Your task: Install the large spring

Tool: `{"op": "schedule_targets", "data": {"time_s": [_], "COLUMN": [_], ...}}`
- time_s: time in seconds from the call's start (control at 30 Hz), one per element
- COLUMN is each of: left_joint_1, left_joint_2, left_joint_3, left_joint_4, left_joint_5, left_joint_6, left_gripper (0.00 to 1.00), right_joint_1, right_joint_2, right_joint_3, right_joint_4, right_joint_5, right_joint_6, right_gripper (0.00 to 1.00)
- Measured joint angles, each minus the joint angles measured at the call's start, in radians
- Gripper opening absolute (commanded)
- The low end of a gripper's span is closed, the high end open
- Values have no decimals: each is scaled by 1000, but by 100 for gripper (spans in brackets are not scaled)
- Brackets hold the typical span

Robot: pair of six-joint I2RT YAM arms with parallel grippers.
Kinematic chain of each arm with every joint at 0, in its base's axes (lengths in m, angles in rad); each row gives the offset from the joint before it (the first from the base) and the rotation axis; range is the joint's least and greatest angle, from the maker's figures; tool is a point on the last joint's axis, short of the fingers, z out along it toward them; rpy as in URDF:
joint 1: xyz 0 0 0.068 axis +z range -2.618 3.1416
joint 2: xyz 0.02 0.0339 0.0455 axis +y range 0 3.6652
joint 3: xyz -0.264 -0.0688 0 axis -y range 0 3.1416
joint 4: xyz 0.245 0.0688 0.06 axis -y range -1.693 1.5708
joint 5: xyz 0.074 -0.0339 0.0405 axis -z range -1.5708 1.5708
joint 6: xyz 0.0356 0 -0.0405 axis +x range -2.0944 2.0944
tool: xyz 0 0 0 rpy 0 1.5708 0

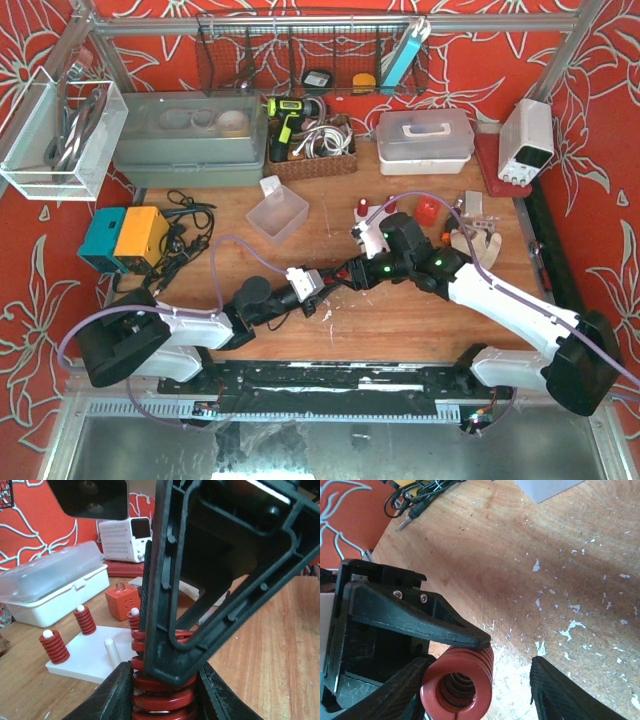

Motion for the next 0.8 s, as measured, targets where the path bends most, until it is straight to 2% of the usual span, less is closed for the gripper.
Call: {"op": "schedule_targets", "data": {"time_s": [0.17,0.3,0.4,0.53,0.67,0.8], "left_joint_1": [-4,-5,-5,-5,-8,-10], "left_joint_2": [0,0,-1,-4,-26,-46], "left_joint_3": [0,-2,-6,-8,-8,-7], "left_joint_4": [2,-7,-7,-4,0,-18], "left_joint_5": [0,-3,-6,-26,-84,-173], "left_joint_6": [6,12,16,18,12,-5], "left_gripper": [2,11,29,56,98,100], "right_joint_1": [21,29,33,34,39,39], "right_joint_2": [21,35,42,42,13,-35], "right_joint_3": [0,4,6,6,6,7], "right_joint_4": [0,14,18,23,-4,-40], "right_joint_5": [-1,-6,-7,8,150,363], "right_joint_6": [-9,-18,-18,-24,-23,-34], "right_gripper": [45,28,12,4,0,0]}}
